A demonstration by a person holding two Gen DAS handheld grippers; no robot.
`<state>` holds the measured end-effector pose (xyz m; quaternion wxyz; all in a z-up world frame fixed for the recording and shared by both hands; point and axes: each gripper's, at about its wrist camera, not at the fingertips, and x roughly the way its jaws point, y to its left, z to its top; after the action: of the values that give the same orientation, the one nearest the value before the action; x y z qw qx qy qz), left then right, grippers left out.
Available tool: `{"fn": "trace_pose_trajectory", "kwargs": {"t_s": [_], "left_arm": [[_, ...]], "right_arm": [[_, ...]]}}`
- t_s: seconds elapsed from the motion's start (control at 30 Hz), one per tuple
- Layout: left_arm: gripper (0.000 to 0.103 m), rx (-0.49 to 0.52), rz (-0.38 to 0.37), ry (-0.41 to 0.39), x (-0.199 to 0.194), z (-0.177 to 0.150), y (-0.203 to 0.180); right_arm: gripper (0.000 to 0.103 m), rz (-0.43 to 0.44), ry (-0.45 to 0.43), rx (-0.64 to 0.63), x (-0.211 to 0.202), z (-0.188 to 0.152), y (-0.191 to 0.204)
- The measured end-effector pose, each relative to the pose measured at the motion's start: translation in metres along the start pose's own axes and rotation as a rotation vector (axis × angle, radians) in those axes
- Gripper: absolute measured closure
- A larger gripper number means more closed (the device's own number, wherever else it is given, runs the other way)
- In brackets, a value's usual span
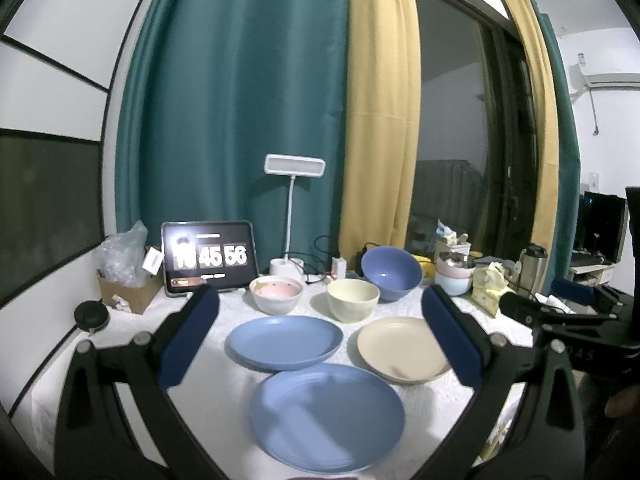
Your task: Organize plates and bowls
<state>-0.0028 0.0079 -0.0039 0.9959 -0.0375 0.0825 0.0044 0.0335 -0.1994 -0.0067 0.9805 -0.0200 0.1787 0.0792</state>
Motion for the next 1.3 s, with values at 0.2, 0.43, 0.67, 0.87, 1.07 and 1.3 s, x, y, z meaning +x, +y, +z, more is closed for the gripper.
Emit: {"fn": "trace_pose_trajectory", "kwargs": {"t_s": [0.2,0.43,0.67,0.87,1.07,1.3], "left_arm": [[0.001,-0.001,0.002,-0.001,0.000,0.002,-0.001],[0.001,-0.001,0.000,-0.004,-0.001,0.004,0.000],[0.001,-0.001,-0.002,-0.007,-0.001,0.012,-0.001],[0.001,-0.002,-0.001,-0.009,-0.002,0.010,-0.001],[0.001,-0.002,-0.003,-0.010,-0.001,0.011,0.000],[0.001,-0.003,-0.002,-0.010,-0.002,0.010,-0.001]], "right_arm": [[0.007,0.000,0.001,0.001,0.001,0.000,0.000],[0.007,-0.001,0.000,0.000,0.000,0.000,0.000],[0.007,0.001,0.000,0.001,0.001,0.000,0.000],[0.007,0.002,0.001,0.000,0.001,0.000,0.000],[0.007,0.001,0.001,0.000,0.001,0.000,0.000],[0.007,0.002,0.003,0.001,0.002,0.000,0.000]]}}
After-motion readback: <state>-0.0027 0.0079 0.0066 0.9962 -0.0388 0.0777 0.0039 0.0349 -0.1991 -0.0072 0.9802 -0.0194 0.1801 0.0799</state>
